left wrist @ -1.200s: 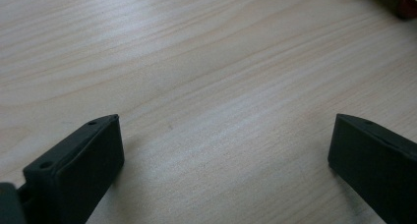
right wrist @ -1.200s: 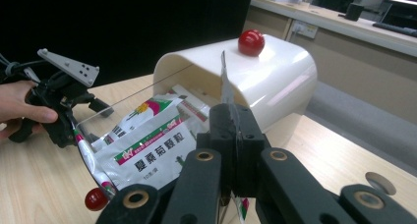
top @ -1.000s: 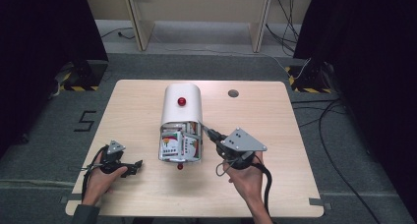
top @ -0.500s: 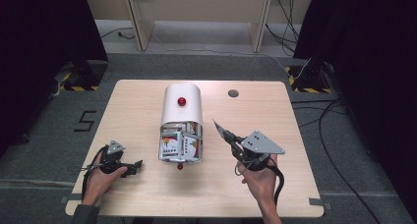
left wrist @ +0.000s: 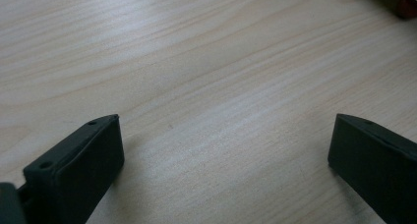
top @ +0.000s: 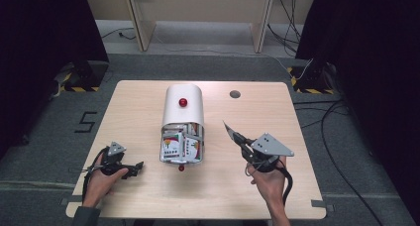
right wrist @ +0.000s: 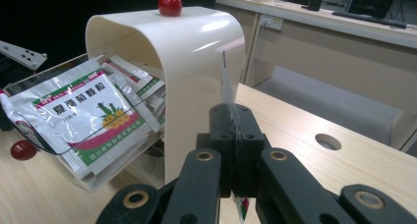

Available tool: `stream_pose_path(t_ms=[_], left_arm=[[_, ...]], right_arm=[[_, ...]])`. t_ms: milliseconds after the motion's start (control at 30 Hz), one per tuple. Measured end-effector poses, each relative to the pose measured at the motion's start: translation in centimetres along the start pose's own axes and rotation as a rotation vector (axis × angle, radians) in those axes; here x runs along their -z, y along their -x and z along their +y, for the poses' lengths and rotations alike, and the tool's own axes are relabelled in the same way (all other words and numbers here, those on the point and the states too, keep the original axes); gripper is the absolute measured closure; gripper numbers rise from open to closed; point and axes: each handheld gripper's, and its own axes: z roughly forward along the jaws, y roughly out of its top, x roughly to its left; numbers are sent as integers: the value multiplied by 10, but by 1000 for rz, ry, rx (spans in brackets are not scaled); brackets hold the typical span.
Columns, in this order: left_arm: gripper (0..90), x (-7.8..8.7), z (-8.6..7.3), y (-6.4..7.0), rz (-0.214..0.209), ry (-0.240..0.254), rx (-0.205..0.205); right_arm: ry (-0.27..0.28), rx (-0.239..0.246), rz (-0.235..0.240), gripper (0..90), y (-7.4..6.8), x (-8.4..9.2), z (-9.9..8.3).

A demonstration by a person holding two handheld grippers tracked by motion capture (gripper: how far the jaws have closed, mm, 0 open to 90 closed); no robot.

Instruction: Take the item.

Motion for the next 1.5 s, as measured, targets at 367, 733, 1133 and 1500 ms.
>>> stream_pose_path(t_ms=[367, 733, 1133, 1500], left_arm=[[0, 0, 0, 0, 0, 0, 2], [0, 0, 0, 0, 0, 0, 1], [0, 0, 0, 0, 0, 0, 2], [0, 0, 0, 0, 0, 0, 1]], right_arm=[[-32, -20, -28, 900, 12, -7, -13], [-65, -50, -56, 900, 25, -14, -29], [-112, -69, -80, 899, 35, -25, -45], [-147, -77, -88, 899, 38, -34, -55]])
